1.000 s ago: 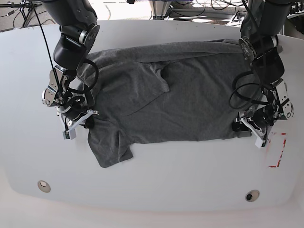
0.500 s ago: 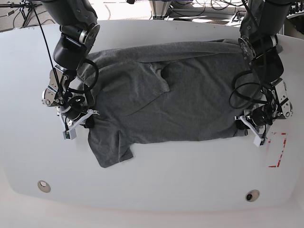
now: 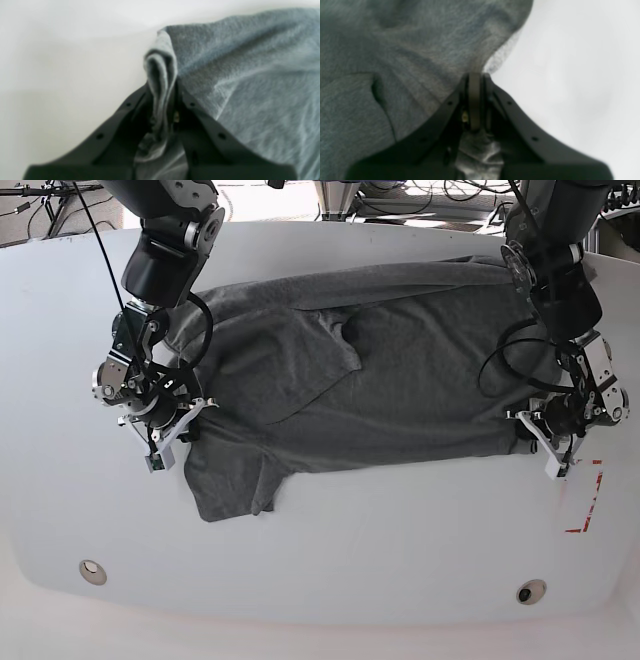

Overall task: Fold the T-shirt properly
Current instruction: 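Lift the shirt high with both grippers holding its side edges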

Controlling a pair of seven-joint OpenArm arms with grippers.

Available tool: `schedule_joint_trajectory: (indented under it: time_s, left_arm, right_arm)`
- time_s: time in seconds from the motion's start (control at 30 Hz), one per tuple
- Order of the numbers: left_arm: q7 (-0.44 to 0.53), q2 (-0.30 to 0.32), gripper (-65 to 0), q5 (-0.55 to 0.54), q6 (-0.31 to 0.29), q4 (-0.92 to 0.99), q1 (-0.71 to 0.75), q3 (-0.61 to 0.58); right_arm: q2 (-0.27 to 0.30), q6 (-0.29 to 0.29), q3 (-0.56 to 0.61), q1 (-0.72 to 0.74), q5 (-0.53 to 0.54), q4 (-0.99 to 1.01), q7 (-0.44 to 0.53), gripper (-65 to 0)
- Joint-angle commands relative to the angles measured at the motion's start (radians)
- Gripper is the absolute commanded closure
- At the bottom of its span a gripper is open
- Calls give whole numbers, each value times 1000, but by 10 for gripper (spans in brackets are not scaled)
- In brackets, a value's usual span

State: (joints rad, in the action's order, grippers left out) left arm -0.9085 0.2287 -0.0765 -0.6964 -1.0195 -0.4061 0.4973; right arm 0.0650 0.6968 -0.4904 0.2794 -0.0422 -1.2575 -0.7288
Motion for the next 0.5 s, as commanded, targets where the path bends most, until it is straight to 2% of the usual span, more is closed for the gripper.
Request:
schedule_joint_trajectory:
  time_s: [0.0,0.23,0.47]
  left_arm:
    - [2,16,0,-18,-2,-104,-14,1]
    - [-76,15,0,-19,-2,-239,-3,1]
    - [-143,13,0,-36,-2,-414,-21,1]
  right_arm:
    - [5,1,2,19,12,-67,-16,0]
    - [8,1,2,27,12,-115,-58,0]
    - [49,1,3,85,14,-135,-96,0]
